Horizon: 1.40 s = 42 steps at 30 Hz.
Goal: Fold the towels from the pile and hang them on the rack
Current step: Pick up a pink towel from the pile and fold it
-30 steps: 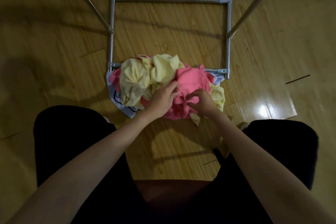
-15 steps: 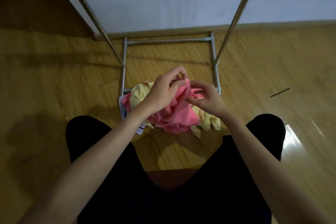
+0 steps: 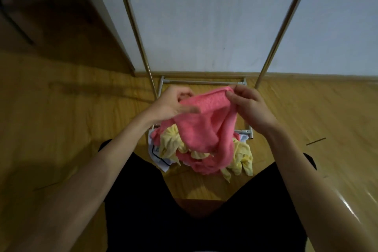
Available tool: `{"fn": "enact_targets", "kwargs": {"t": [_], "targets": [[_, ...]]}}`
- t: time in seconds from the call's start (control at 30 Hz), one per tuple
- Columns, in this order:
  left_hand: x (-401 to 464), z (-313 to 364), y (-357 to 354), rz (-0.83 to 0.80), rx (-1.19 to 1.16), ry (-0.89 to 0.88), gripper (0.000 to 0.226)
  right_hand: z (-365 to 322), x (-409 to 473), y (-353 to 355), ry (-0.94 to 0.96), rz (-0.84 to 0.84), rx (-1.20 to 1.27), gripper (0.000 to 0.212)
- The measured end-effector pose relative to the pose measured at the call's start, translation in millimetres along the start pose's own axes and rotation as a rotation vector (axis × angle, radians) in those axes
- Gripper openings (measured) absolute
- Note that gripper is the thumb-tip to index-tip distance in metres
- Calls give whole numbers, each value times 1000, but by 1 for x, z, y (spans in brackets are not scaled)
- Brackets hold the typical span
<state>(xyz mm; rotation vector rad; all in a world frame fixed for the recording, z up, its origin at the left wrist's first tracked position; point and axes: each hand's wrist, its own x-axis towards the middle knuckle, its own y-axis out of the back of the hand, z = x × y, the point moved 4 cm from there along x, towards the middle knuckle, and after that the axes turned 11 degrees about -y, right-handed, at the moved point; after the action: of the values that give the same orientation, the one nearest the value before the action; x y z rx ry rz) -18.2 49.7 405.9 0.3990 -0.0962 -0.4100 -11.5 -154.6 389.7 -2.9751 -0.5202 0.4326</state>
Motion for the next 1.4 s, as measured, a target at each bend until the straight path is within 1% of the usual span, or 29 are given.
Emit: {"fn": "enact_targets", "kwargs": {"t": [0.07, 0.1, 0.17, 0.2, 0.23, 0.3, 0.37, 0.5, 0.6, 0.7, 0.8, 0.87, 0.97, 1.03, 1.1, 1.17, 1.2, 1.23, 1.3, 1.4], "targets": [[-9, -11, 4, -54, 151, 72, 53, -8, 0, 0, 13, 84, 5, 11], [-14, -22, 7, -38, 211, 102, 52, -10, 0, 2, 26, 149, -15, 16], [-25, -39, 14, 52, 252, 104, 48, -14, -2, 7, 58, 270, -66, 24], [-30, -46, 17, 101, 245, 96, 50, -14, -2, 10, 74, 310, -92, 24], [-35, -50, 20, 148, 233, 102, 51, -14, -1, 12, 86, 334, -117, 23], [-41, -51, 22, 216, 220, 111, 43, -15, 0, 15, 101, 365, -150, 23], [-44, -45, 23, 269, 247, 82, 36, -14, 3, 17, 116, 385, -185, 22], [-34, -6, 34, 328, 325, -85, 33, -12, 15, 30, 139, 448, -308, 12], [-17, 32, 38, 284, 322, -178, 37, -13, 21, 36, 154, 456, -437, 8], [0, 70, 37, 248, 313, -225, 39, -12, 24, 36, 190, 452, -619, 19], [18, 103, 31, 252, 277, -253, 40, -5, 28, 41, 222, 512, -764, 25], [31, 120, 29, 282, 245, -263, 41, -3, 27, 43, 245, 575, -758, 20], [46, 139, 28, 355, 251, -294, 45, -8, 8, 31, 340, 665, -644, 10], [54, 148, 28, 379, 265, -307, 48, -16, -17, 12, 432, 631, -525, 11], [60, 152, 27, 384, 270, -306, 48, -21, -40, -9, 503, 480, -444, 24], [65, 152, 24, 387, 268, -295, 46, -17, -51, -27, 504, 279, -510, 39], [66, 150, 22, 392, 262, -279, 46, -11, -50, -34, 478, 217, -582, 44], [66, 148, 21, 404, 250, -259, 46, -5, -46, -38, 459, 200, -651, 47], [66, 143, 20, 440, 205, -216, 48, 8, -34, -41, 455, 265, -727, 43], [63, 136, 22, 492, 84, -157, 45, 21, -17, -34, 445, 395, -740, 17]]}}
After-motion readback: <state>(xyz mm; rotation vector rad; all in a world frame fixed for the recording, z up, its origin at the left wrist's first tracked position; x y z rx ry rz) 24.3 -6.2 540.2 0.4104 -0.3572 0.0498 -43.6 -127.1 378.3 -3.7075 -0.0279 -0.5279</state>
